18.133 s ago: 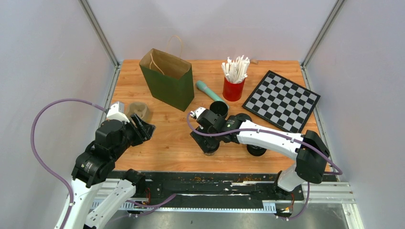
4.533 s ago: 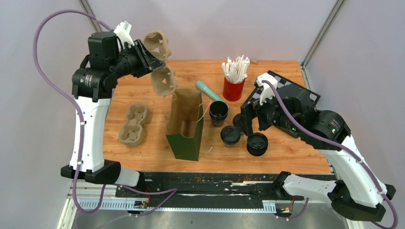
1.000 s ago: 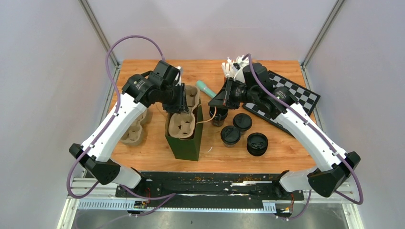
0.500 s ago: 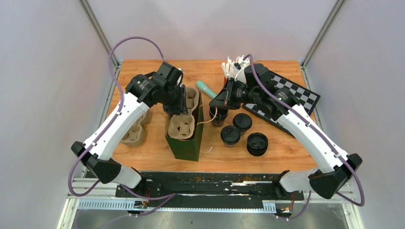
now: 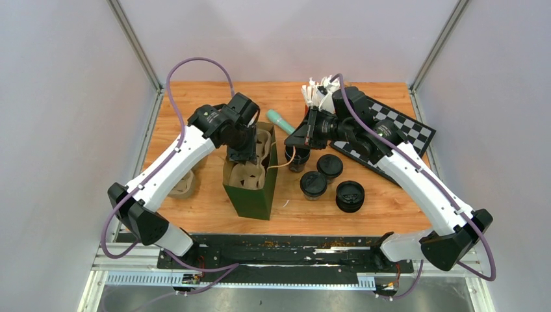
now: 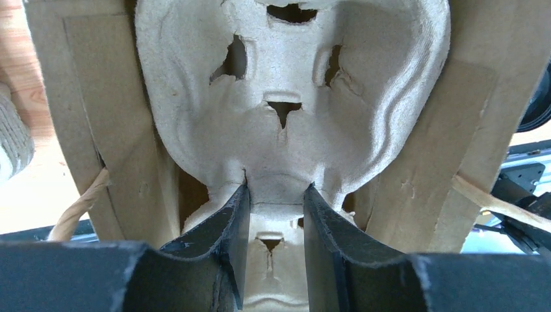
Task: Pack the takeout coffee
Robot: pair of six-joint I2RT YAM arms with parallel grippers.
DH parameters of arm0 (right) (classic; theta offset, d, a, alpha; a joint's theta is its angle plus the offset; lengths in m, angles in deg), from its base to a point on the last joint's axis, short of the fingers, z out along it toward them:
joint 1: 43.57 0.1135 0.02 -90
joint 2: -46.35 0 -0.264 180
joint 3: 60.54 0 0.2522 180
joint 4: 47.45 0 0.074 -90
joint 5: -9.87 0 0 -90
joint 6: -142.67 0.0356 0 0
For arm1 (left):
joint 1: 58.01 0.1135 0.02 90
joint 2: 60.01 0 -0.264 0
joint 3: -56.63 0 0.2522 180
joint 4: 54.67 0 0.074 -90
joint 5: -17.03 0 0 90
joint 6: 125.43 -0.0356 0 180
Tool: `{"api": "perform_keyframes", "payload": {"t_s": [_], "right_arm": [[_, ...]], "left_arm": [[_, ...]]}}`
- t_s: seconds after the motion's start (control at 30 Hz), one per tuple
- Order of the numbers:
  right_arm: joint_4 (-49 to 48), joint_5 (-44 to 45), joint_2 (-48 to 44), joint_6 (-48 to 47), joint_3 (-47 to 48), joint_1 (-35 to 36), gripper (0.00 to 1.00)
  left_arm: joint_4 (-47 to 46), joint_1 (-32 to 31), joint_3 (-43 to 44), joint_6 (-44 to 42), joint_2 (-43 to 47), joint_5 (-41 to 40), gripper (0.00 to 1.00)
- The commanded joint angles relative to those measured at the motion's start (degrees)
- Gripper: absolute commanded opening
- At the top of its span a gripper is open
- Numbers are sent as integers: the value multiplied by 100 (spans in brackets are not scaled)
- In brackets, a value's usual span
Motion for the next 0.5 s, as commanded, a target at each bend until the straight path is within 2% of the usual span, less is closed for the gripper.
{"api": "perform_keyframes", "payload": {"t_s": [0.0, 0.17, 0.47], "right_arm": [[-245, -66, -22, -139, 2, 1, 0], [-212, -58, -22, -188, -56, 9, 0], [-183, -28, -26, -210, -34, 2, 0]], "left_arm": [[-51, -80, -82, 30, -73, -147, 37], [-1, -96, 60, -1, -103, -209, 38], [205, -99, 293, -128, -175, -207, 49]]}}
